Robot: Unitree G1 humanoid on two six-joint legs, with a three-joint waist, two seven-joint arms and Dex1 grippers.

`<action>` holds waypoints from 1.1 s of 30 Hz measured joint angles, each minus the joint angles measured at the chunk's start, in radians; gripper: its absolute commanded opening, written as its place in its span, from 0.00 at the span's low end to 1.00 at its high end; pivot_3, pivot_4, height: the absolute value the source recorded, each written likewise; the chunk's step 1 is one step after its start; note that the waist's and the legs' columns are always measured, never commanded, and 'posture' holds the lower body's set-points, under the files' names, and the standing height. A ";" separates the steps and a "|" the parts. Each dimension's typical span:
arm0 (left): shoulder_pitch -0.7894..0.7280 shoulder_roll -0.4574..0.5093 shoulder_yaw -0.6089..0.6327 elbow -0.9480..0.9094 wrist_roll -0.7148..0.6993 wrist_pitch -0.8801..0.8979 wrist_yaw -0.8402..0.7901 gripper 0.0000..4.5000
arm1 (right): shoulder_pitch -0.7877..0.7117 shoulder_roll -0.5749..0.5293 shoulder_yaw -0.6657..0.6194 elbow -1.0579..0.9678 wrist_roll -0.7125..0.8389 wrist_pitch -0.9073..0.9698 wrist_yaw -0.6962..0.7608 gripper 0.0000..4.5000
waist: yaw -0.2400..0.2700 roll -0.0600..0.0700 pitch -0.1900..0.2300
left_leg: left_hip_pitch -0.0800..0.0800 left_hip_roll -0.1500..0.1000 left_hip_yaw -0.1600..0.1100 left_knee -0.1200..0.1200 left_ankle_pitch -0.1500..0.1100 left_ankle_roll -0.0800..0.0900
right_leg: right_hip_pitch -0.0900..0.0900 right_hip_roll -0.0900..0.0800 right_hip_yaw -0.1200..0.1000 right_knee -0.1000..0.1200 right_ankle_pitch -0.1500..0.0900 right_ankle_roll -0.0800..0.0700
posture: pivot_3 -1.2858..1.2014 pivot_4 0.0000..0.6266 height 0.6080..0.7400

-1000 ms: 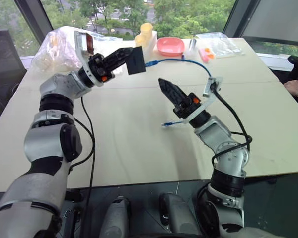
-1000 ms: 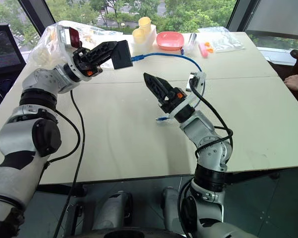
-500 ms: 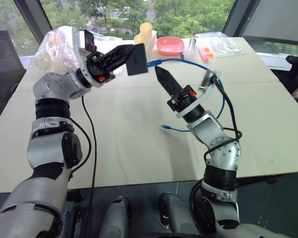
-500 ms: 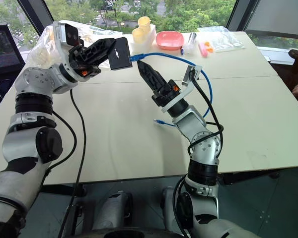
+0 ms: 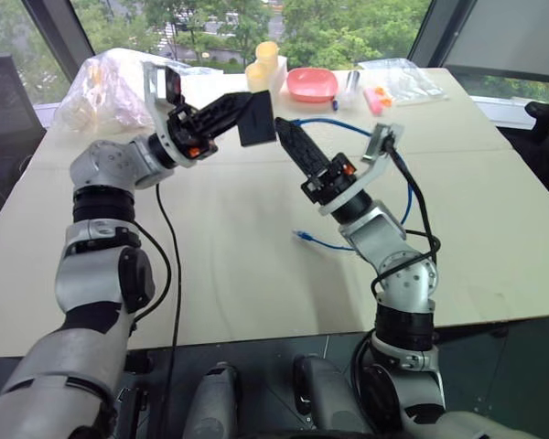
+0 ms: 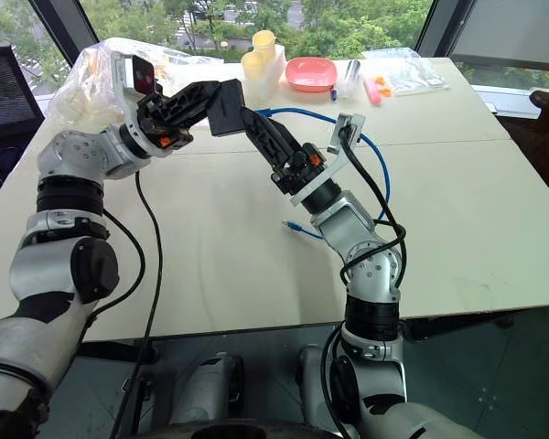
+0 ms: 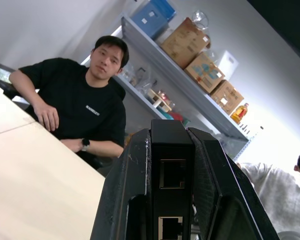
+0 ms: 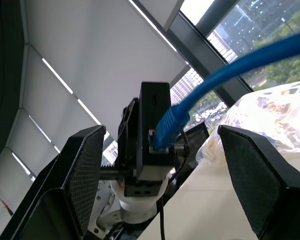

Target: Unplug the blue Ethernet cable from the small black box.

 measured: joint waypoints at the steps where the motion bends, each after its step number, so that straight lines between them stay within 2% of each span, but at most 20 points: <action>1: 0.000 0.000 0.000 -0.001 0.000 0.000 0.000 0.11 | 0.000 -0.001 0.001 0.000 0.000 -0.006 -0.002 0.83 | 0.000 0.000 0.000 | 0.000 0.000 0.000 0.000 0.000 0.000 | 0.000 0.000 0.000 0.000 0.000 0.000 | 0.52 0.24 1.00; 3: 0.000 0.000 0.000 -0.002 0.000 0.000 0.000 0.11 | 0.000 -0.001 0.002 0.001 0.000 -0.013 -0.004 0.83 | 0.000 0.000 0.000 | 0.000 0.000 0.000 0.000 0.000 0.000 | 0.000 0.000 0.000 0.000 0.000 0.000 | 0.52 0.24 1.00; 5: 0.000 0.000 0.000 -0.006 0.000 0.000 0.000 0.11 | 0.000 -0.001 0.006 0.003 0.001 -0.017 -0.006 0.72 | 0.000 0.000 0.000 | 0.000 0.000 0.000 0.000 0.000 0.000 | 0.000 0.000 0.000 0.000 0.000 0.000 | 0.52 0.24 1.00; 6: 0.000 0.000 -0.001 -0.007 -0.001 0.000 0.000 0.11 | 0.000 -0.001 0.008 0.007 0.001 -0.018 -0.007 0.65 | 0.000 0.000 0.000 | 0.000 0.000 0.000 0.000 0.000 0.000 | 0.000 0.000 0.000 0.000 0.000 0.000 | 0.52 0.24 1.00; 9: 0.002 0.000 -0.001 -0.008 -0.003 0.001 0.000 0.11 | 0.000 0.000 0.017 0.017 0.001 -0.019 -0.007 0.32 | 0.000 0.000 0.000 | 0.000 0.000 0.000 0.000 0.000 0.000 | 0.000 0.000 0.000 0.000 0.000 0.000 | 0.52 0.24 1.00; 10: 0.006 -0.001 -0.001 -0.014 -0.003 0.001 0.000 0.11 | 0.000 0.000 0.022 0.018 0.001 -0.019 -0.007 0.32 | 0.000 0.000 0.000 | 0.000 0.000 0.000 0.000 0.000 0.000 | 0.000 0.000 0.000 0.000 0.000 0.000 | 0.52 0.24 1.00; 14: 0.021 -0.001 -0.001 -0.018 -0.004 0.002 0.003 0.11 | 0.000 0.001 0.031 0.021 0.004 -0.019 -0.007 0.01 | 0.000 0.000 0.000 | 0.000 0.000 0.000 0.000 0.000 0.000 | 0.000 0.000 0.000 0.000 0.000 0.000 | 0.52 0.24 1.00; 33: 0.015 0.002 -0.001 0.005 -0.005 -0.025 0.028 0.11 | -0.014 -0.006 0.019 0.047 0.019 -0.025 -0.033 0.01 | 0.000 0.000 0.000 | 0.000 0.000 0.000 0.000 0.000 0.000 | 0.000 0.000 0.000 0.000 0.000 0.000 | 0.52 0.24 1.00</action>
